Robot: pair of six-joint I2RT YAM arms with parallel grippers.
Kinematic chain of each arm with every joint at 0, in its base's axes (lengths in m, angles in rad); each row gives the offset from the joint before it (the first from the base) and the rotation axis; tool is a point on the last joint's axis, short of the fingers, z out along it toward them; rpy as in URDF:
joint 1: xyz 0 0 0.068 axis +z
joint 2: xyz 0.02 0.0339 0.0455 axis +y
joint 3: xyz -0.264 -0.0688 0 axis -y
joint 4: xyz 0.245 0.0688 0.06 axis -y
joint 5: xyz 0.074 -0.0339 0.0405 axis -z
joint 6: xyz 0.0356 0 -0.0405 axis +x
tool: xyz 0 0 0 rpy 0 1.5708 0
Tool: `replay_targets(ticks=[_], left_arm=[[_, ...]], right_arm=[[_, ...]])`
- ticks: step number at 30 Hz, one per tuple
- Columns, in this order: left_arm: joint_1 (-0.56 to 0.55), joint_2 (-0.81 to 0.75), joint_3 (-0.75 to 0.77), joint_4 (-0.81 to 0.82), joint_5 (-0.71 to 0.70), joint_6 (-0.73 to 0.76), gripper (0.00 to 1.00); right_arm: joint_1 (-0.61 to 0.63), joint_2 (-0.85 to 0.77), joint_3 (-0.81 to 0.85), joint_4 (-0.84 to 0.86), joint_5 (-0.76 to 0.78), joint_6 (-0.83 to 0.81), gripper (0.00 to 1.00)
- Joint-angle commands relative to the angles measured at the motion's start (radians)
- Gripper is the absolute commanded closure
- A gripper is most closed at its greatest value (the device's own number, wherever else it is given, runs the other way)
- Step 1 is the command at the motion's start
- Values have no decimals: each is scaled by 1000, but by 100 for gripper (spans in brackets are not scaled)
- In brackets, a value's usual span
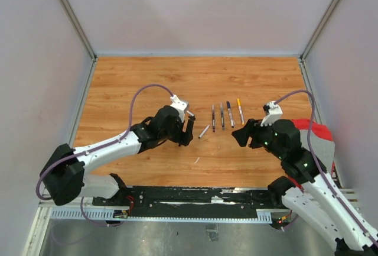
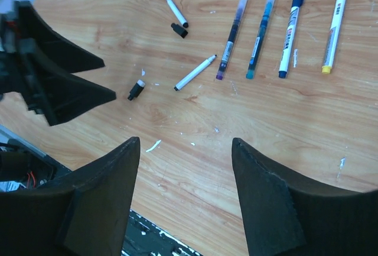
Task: Insert the pens into the pen caps
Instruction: Pick up the pen from the center of the board.
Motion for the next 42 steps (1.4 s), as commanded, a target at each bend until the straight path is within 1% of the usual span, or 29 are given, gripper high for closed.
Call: replay_targets(ticks=[1,6,14,18,23,28,37,42], left_arm=[[-10,79,50,60,-3,53,21],[-11,184,98,67,18,96,26],[-27,344,177,116,77,149,37],[-58,423,220,117,76,162,42],[-86,501,260,107,41,173,47],[-89,533,267,107,0,176,50],[-90,588,288,112,-15,197,52],[-89,620,302,105,-16,200,59]], right_arm=[[-10,-113,-32,-40,71,34,35],[-9,-167,-31,-89,91,30,35],[-10,-153,-32,-109,80,25,35],[-9,-150,-35,-112,79,24,35],[-10,-151,-41,-113,73,27,35],[-9,-150,-48,-112,60,34,35],[-10,-141,-54,-105,45,40,34],[-9,-138,-55,-103,35,38,34]])
